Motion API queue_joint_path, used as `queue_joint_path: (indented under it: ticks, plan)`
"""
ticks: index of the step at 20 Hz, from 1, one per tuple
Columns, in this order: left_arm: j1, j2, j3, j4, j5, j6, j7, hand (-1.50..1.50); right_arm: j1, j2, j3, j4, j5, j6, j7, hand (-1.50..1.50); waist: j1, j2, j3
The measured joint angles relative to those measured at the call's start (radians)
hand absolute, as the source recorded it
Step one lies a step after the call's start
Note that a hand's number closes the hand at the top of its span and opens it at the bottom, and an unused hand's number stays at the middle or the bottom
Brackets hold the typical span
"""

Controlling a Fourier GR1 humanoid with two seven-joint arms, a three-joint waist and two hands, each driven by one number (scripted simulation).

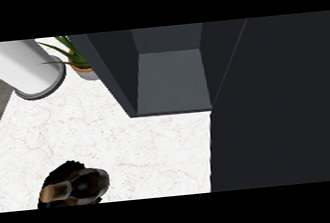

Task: Pick up the wine, place it into the cabinet and close the cabinet

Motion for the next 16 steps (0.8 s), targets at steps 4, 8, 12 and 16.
queue_joint_path:
  ticks: [4, 8, 12, 16]
  plan:
    - [0.051, -0.046, -0.034, -0.100, 0.027, -0.019, 0.027, 1.50, 0.020, 0.000, -0.004, 0.001, -0.004, 0.012, -0.022, -1.50, -0.001, 0.002, -0.005]
    - [0.120, -0.091, -0.079, -0.263, 0.066, -0.038, 0.090, 1.50, 0.007, 0.007, 0.007, -0.004, 0.004, -0.002, -0.004, -1.50, 0.001, 0.003, -0.009]
    - [0.226, -0.132, -0.143, -0.494, 0.117, -0.033, 0.198, 1.50, 0.024, -0.008, -0.023, -0.009, -0.032, 0.016, -0.009, -1.50, -0.001, 0.004, -0.010]
    - [0.280, -0.152, -0.219, -0.723, 0.194, 0.013, 0.338, 1.50, 0.035, -0.001, -0.013, 0.008, -0.018, 0.027, -0.033, -1.50, -0.003, 0.005, -0.011]
